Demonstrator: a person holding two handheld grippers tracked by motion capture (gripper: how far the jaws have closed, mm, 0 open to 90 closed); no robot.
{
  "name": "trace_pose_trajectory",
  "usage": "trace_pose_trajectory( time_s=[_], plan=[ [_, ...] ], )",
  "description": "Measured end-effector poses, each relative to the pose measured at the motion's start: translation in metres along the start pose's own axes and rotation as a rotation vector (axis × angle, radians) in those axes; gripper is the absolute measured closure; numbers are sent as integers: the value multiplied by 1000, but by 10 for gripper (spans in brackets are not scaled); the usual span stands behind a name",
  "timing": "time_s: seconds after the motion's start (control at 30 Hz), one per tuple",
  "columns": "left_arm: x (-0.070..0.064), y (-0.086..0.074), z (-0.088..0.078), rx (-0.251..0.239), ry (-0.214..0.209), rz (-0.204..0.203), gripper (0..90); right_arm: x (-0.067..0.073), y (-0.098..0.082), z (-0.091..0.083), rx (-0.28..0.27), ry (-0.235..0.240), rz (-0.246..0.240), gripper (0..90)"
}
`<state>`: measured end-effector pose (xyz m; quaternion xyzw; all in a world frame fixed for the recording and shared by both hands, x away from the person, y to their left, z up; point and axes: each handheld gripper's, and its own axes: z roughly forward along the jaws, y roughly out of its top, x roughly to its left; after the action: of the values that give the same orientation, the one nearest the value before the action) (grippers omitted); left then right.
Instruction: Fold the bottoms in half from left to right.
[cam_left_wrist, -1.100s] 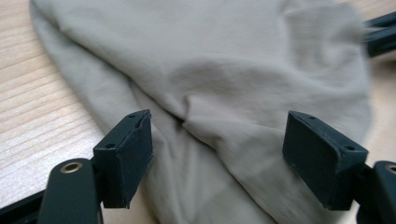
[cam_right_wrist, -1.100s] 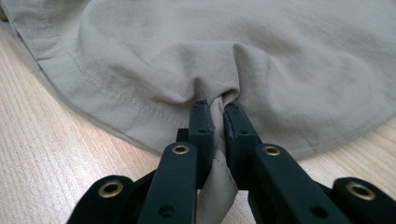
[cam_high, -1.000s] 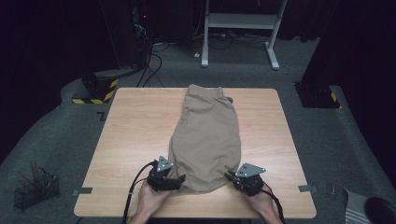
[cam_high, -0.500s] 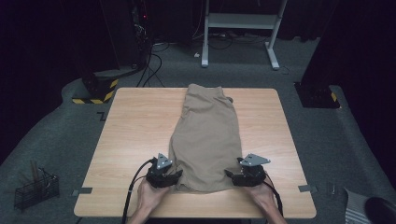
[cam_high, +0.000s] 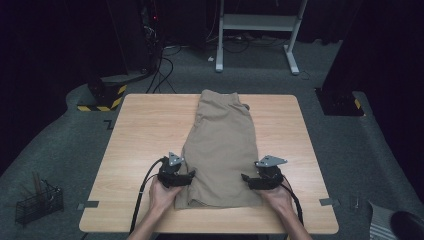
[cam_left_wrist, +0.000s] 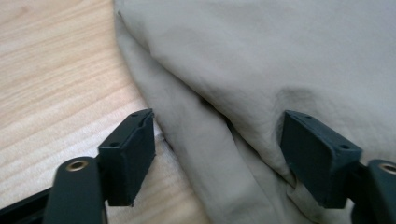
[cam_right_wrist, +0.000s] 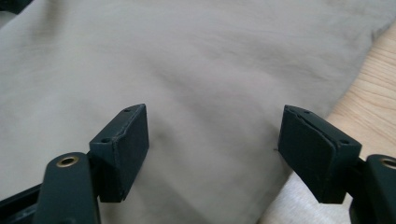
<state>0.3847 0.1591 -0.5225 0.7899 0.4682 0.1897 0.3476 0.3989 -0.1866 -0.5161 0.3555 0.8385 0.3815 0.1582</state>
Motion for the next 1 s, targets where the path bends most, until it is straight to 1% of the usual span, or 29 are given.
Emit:
trace_pose_trajectory(
  time_s=[0.03, 0.07, 0.1, 0.13, 0.23, 0.27, 0.3, 0.37, 0.47, 0.5, 0.53, 0.57, 0.63, 0.67, 0.77, 0.8, 0.83, 0.9, 0.93, 0.97, 1.0],
  plan=[
    [-1, 0, 0, -5, -1, 17, 328, -2, 0, 2, 5, -2, -2, 293],
    [-2, 0, 0, -9, -8, 18, 366, -2, 0, 6, 36, -1, -14, 321],
    [-2, 1, 0, -5, -16, 27, 413, -2, -1, 9, 34, -6, -32, 334],
    [-3, 2, -1, -4, -23, 37, 466, -1, -1, 9, 32, -6, -31, 374],
    [-5, 2, -2, -6, -50, 59, 619, 7, -1, 7, 28, 20, -76, 605],
    [-6, 2, -2, -6, -65, 59, 676, 10, -1, 6, 28, 27, -92, 682],
    [-7, 1, -2, -5, -76, 68, 724, 13, -2, 5, 27, 33, -111, 738],
    [-9, 1, -3, -8, -88, 82, 823, 17, -2, 4, 32, 28, -147, 807],
    [-10, -1, -6, -1, -109, 99, 850, 24, -2, 2, 45, 7, -180, 833],
    [-10, -2, -9, -4, -121, 91, 855, 26, -2, 0, 51, -1, -196, 838],
    [-10, -3, -14, -13, -141, 76, 856, 29, -3, -2, 43, -3, -210, 839],
    [-9, -4, -19, -28, -160, 68, 857, 32, -4, -6, 36, -1, -213, 839],
    [-10, -5, -32, -52, -197, 61, 857, 36, -6, -16, 8, 5, -215, 839],
    [-11, -5, -40, -62, -214, 66, 857, 39, -6, -22, -10, 11, -221, 839],
    [-15, -4, -62, -87, -245, 82, 858, 47, -7, -44, -63, 31, -232, 839],
    [-16, -3, -70, -101, -257, 81, 858, 49, -6, -51, -79, 36, -239, 839],
    [-17, -1, -78, -114, -265, 84, 858, 52, -5, -59, -98, 40, -248, 839],
    [-18, 6, -90, -145, -281, 72, 858, 55, 0, -75, -144, 53, -249, 839],
    [-17, 13, -97, -164, -290, 59, 858, 55, 3, -80, -159, 53, -247, 840],
    [-15, 23, -103, -191, -301, 44, 857, 54, 8, -86, -181, 53, -242, 840],
    [-11, 33, -105, -211, -306, 31, 857, 51, 17, -92, -205, 49, -229, 840]
  ],
)
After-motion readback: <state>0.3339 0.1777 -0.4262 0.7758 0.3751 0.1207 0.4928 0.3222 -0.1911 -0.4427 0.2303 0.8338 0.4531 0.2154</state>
